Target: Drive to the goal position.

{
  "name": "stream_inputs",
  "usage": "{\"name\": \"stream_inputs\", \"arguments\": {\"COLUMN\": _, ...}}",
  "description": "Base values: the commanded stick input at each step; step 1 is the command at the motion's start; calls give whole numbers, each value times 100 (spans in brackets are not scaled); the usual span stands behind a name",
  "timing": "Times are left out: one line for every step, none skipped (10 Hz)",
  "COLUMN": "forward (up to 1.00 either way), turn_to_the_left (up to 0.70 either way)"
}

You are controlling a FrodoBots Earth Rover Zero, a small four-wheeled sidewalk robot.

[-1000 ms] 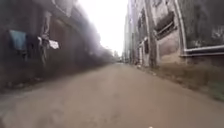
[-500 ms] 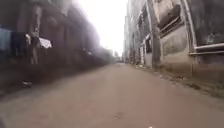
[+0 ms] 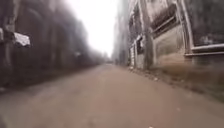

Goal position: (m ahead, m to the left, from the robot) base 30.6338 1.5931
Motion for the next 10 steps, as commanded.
{"name": "stream_inputs", "arguments": {"forward": 100, "turn_to_the_left": 1}}
{"name": "stream_inputs", "arguments": {"forward": 100, "turn_to_the_left": 1}}
{"name": "stream_inputs", "arguments": {"forward": 100, "turn_to_the_left": 1}}
{"name": "stream_inputs", "arguments": {"forward": 100, "turn_to_the_left": 1}}
{"name": "stream_inputs", "arguments": {"forward": 100, "turn_to_the_left": 1}}
{"name": "stream_inputs", "arguments": {"forward": 100, "turn_to_the_left": 1}}
{"name": "stream_inputs", "arguments": {"forward": 100, "turn_to_the_left": 1}}
{"name": "stream_inputs", "arguments": {"forward": 100, "turn_to_the_left": 4}}
{"name": "stream_inputs", "arguments": {"forward": 100, "turn_to_the_left": 8}}
{"name": "stream_inputs", "arguments": {"forward": 100, "turn_to_the_left": 21}}
